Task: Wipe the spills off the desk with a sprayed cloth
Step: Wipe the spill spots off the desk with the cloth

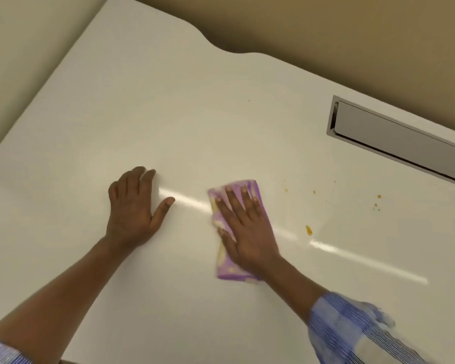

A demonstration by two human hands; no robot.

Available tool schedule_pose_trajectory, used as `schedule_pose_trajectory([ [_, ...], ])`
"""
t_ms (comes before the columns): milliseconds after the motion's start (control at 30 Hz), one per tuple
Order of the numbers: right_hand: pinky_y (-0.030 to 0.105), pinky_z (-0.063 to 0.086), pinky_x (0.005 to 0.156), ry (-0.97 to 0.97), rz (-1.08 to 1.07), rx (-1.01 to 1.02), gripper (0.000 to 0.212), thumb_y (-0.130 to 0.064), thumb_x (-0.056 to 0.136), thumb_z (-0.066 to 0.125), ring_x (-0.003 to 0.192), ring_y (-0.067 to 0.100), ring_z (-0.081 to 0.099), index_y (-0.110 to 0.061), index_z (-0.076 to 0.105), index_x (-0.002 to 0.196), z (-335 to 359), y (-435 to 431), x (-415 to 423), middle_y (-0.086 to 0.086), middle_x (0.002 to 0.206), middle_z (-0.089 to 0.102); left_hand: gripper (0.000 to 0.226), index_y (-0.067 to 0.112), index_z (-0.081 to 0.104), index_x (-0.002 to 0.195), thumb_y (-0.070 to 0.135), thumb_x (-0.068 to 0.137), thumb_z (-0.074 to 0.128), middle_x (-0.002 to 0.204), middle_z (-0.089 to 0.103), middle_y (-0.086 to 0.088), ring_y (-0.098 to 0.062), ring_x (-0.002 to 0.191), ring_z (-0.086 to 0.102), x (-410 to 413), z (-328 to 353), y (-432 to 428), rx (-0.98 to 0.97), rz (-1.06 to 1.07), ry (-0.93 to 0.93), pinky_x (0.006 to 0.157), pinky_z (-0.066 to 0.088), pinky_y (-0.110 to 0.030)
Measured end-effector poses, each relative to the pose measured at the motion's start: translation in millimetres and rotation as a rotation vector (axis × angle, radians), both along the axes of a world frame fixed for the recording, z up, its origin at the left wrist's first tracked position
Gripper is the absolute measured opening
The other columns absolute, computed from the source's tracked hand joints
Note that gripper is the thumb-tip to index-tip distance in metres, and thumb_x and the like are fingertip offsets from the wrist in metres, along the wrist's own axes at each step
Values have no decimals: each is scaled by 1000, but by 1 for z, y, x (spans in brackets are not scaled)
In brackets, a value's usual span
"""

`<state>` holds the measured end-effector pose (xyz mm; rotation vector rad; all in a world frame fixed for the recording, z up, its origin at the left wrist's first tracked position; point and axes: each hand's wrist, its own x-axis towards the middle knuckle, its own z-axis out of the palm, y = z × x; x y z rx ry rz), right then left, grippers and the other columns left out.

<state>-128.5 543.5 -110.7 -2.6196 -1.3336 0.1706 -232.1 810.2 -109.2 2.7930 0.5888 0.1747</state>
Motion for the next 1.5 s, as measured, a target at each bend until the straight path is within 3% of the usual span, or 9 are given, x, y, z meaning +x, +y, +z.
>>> schedule_pose_trajectory([
  [167, 53, 15, 131, -35, -219, -60, 60, -36, 109, 40, 163, 34, 9, -16, 27, 165, 10, -10, 86, 6, 174, 19, 77, 4, 47, 142, 66, 100, 29, 142, 48, -17, -39, 130, 47, 0, -3, 0, 21, -16, 27, 102, 34, -53],
  [333, 53, 4, 131, -2, -593, -94, 66, -44, 109, 29, 162, 41, 6, -14, 16, 167, 23, 75, 149, 11, 176, 10, 79, 5, 47, 144, 67, 100, 28, 143, 48, -16, -39, 130, 47, 0, -3, 0, 24, -16, 43, 102, 34, -52],
  [600, 52, 9, 133, -39, 18, -38, 61, -41, 109, 34, 164, 28, 4, -19, 23, 166, 6, 21, 81, 1, 175, 18, 81, 6, 40, 151, 67, 100, 28, 146, 46, -16, -39, 133, 45, 1, -5, 1, 13, -15, 56, 104, 33, -53],
  [733, 55, 11, 130, -77, -253, -115, 58, -36, 110, 35, 160, 37, 21, -14, 28, 164, 16, 26, 181, 10, 172, 26, 82, 6, 41, 152, 68, 100, 28, 147, 46, -18, -39, 133, 45, 1, -6, 1, 24, -17, 67, 105, 33, -53],
  [900, 55, 9, 130, -3, -593, -82, 62, -42, 110, 30, 160, 46, 13, -18, 21, 166, 27, 103, 254, 12, 175, 17, 82, 6, 42, 152, 68, 99, 29, 147, 47, -18, -40, 133, 46, 0, -8, 1, 36, -19, 66, 105, 33, -54],
  [1067, 52, 4, 131, -37, -295, -61, 63, -44, 109, 25, 162, 38, 7, -21, 17, 167, 20, 155, 188, 5, 176, 12, 83, 6, 42, 152, 68, 99, 26, 147, 48, -18, -41, 133, 46, 1, -6, 1, 33, -13, 77, 105, 33, -54],
  [1267, 51, 8, 132, 55, -14, 9, 63, -47, 109, 28, 164, 32, 1, -26, 15, 167, 3, 54, 31, -2, 177, 8, 82, 5, 43, 151, 67, 100, 26, 146, 48, -20, -43, 131, 47, 0, -4, 1, 39, -19, 92, 103, 35, -55],
  [1367, 54, 8, 132, -15, 30, -62, 61, -43, 109, 28, 163, 32, 10, -19, 25, 165, 4, 16, 74, 0, 175, 17, 82, 7, 41, 152, 68, 100, 26, 147, 46, -18, -41, 133, 46, -1, -6, 1, 41, -21, 84, 105, 33, -54],
  [1500, 54, 5, 131, -48, -330, -135, 62, -40, 110, 31, 162, 40, 9, -16, 22, 166, 17, 38, 175, 9, 175, 17, 80, 7, 42, 151, 67, 100, 29, 145, 47, -17, -40, 131, 46, 0, -6, 1, 54, -25, 67, 104, 34, -53],
])
